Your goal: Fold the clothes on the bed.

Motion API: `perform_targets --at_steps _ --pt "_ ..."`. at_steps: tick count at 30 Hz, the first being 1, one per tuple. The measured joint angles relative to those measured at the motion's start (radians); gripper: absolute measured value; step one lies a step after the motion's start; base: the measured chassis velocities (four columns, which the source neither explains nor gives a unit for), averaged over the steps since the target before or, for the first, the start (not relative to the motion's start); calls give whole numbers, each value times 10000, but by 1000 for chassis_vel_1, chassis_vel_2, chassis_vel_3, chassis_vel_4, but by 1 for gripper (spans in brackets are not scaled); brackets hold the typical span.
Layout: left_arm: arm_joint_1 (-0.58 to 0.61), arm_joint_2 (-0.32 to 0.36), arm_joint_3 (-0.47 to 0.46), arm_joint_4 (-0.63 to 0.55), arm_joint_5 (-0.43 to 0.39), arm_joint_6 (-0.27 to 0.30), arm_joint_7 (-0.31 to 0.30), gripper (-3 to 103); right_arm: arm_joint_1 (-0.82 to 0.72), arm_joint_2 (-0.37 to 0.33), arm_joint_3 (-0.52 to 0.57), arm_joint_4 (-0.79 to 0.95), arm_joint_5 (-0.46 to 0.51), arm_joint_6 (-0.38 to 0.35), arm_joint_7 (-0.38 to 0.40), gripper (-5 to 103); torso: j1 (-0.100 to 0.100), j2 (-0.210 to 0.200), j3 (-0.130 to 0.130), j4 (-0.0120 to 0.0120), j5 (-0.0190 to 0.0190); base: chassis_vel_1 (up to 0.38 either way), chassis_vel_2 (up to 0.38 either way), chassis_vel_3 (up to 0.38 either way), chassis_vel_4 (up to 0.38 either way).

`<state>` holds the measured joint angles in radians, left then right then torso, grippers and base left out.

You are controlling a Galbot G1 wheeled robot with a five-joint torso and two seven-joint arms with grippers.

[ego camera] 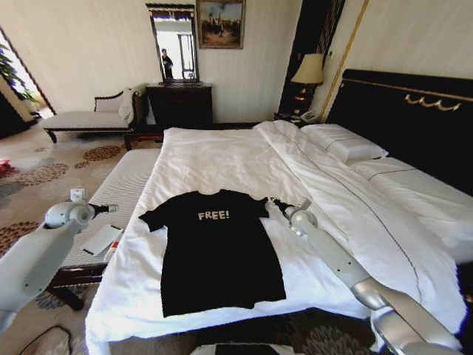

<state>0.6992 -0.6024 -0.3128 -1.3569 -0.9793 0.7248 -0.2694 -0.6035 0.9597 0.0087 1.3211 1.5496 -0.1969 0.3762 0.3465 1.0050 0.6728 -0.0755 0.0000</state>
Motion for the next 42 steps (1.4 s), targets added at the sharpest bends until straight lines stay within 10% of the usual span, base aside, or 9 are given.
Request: perform_targets --at_steps 19,42 --pt "159 165 -9 -319 31 -12 -64 100 -1819 354 424 1441 879 55 321 99 1 -1 0 3 -1 0 0 0 0" --pt "69 16 113 15 152 -62 -176 100 -742 1385 297 797 1409 607 -88 100 3 -2 1 1 -1 0 0 0 0"
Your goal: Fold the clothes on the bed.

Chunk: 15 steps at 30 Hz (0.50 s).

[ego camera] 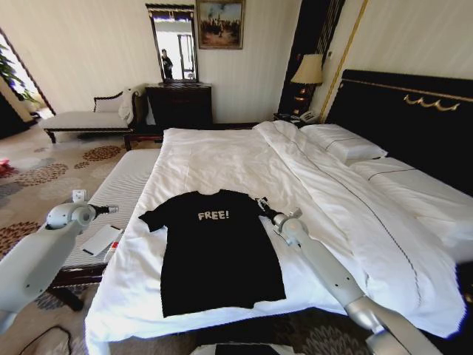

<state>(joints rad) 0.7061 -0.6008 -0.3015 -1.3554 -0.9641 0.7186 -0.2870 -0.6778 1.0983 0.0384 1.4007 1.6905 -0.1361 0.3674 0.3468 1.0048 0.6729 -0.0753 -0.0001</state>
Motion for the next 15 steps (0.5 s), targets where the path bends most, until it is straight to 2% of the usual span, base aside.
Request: perform_targets --at_steps 10,13,15 --pt "-30 -89 61 123 146 -40 24 100 442 1110 122 -579 -56 347 -550 100 0 -1 0 4 0 0 0 0 0" --pt "-33 -78 61 123 146 -42 32 100 456 1179 188 -772 -343 427 -670 100 0 -2 0 3 0 0 0 0 0" --pt "-52 -65 62 143 145 -48 54 100 453 980 315 -800 -498 508 -766 100 0 -2 0 3 2 0 0 0 0"
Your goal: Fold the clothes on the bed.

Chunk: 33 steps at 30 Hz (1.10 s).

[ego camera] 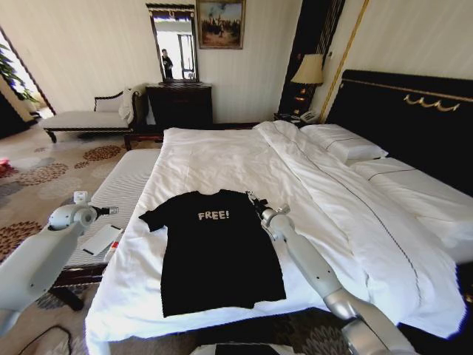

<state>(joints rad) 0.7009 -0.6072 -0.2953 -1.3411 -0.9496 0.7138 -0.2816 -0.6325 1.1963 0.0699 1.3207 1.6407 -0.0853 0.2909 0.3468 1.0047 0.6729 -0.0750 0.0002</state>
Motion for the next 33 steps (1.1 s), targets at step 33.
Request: perform_targets --at_steps 33 --pt "194 -44 -67 -255 198 -59 -44 100 176 -1625 18 -478 871 -1429 165 100 -2 1 -1 -3 -2 0 0 0 0"
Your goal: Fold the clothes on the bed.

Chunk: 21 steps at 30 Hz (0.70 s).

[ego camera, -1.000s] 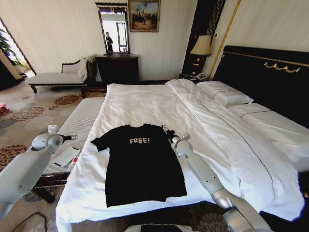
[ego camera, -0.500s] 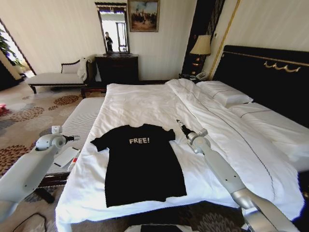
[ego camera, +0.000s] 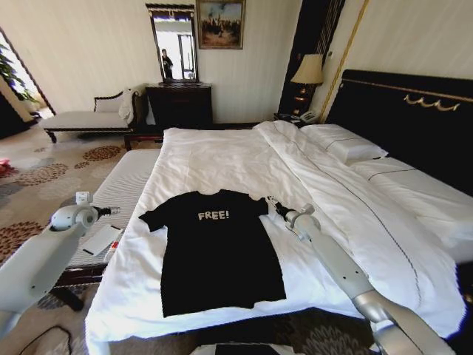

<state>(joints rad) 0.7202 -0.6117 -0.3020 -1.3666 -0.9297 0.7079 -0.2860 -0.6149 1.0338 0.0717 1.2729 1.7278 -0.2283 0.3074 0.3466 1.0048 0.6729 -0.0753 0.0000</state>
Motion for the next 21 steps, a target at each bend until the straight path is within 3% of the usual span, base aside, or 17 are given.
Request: perform_targets --at_steps 5,7,9,12,14,16,18,20,21 --pt "0 -20 -1 15 0 -6 -20 100 220 48 -190 -375 10 -209 -513 101 1 0 0 0 -1 0 0 0 0" --pt "-10 -23 -1 42 0 -10 -24 100 322 106 -282 -578 -49 -304 -756 92 0 1 0 0 0 0 0 0 0" --pt "-11 -22 -1 45 0 -11 -24 100 333 115 -294 -602 -63 -318 -777 92 0 2 0 0 0 0 0 0 0" --pt "-18 -21 -1 91 0 -22 -25 100 477 273 -419 -881 -259 -388 -884 77 0 1 0 0 -1 0 0 0 0" --pt "-18 -21 -1 97 0 -23 -25 100 493 291 -431 -912 -284 -389 -892 77 1 1 0 1 -1 0 0 0 0" --pt "-19 -15 -1 145 5 -36 -26 100 585 373 -527 -1118 -459 -389 -963 60 0 1 0 1 0 0 0 0 0" --pt "-18 -15 0 161 12 -42 -26 100 621 391 -561 -1211 -522 -388 -996 60 0 1 0 1 -1 0 0 0 0" --pt "-14 -25 6 203 43 -68 -21 100 697 434 -603 -1369 -637 -355 -1063 49 0 2 0 1 0 0 0 0 0" --pt "-14 -25 6 203 43 -68 -21 100 697 434 -603 -1369 -637 -355 -1063 49 0 2 0 1 0 0 0 0 0"
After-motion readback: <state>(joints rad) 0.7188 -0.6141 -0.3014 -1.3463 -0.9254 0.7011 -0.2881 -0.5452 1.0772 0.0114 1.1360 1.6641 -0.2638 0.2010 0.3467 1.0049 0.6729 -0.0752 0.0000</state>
